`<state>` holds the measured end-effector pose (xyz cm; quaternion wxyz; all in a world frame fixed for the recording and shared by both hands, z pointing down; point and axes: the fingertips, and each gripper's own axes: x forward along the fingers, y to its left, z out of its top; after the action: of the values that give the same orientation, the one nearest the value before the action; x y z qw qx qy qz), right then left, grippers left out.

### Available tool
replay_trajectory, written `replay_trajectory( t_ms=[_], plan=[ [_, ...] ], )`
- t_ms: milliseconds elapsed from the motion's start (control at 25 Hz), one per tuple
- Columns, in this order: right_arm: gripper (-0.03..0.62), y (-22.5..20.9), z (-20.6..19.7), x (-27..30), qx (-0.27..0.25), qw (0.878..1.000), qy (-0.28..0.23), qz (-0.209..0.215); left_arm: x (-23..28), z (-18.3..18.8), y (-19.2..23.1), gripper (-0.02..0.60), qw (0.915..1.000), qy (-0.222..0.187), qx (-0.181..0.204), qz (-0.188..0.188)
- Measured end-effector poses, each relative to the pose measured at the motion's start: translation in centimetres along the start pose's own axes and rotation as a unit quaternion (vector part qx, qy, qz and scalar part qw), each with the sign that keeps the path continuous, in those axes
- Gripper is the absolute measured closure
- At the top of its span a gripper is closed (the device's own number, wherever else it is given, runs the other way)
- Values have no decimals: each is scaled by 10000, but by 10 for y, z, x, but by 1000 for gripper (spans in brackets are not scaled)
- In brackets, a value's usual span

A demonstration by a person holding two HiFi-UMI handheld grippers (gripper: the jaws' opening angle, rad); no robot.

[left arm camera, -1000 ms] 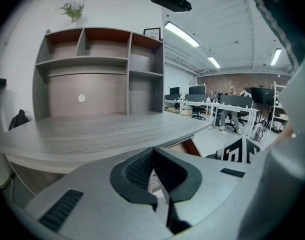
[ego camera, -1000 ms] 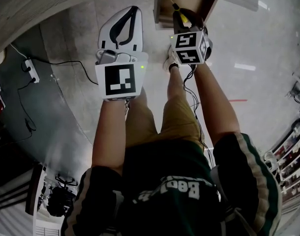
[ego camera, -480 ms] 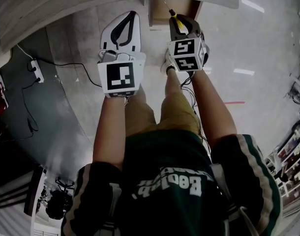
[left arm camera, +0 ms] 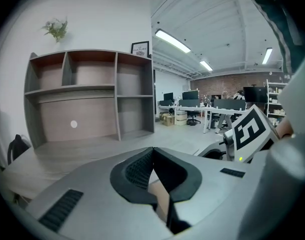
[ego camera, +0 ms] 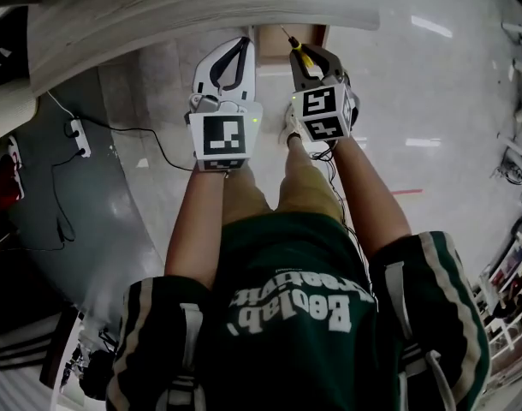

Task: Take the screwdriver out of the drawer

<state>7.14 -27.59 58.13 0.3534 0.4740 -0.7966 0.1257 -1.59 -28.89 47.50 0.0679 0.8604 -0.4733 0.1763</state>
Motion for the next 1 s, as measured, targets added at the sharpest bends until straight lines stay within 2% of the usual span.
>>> replay_trajectory(
  t_ms=[160, 480, 640, 880, 1000],
  plan=[
    [516, -2, 25, -34, 72, 9999, -109, -47, -17, 33, 2, 563, 9999, -84, -62, 77],
    [515, 14, 79, -101, 89, 9990, -428, -8, -57, 82, 11, 563, 9996, -219, 162, 122],
    [515, 13, 112, -128, 132, 9975, -684, -72, -74, 107, 14, 563, 9990, -415, 73, 138],
    [514, 18, 153, -156, 191, 9946, -1014, -79, -96, 147, 15, 563, 9971, -658, 377, 63],
    [515, 16, 176, -172, 196, 9921, -1227, -154, -107, 168, 17, 563, 9964, -795, 293, 51]
  ],
)
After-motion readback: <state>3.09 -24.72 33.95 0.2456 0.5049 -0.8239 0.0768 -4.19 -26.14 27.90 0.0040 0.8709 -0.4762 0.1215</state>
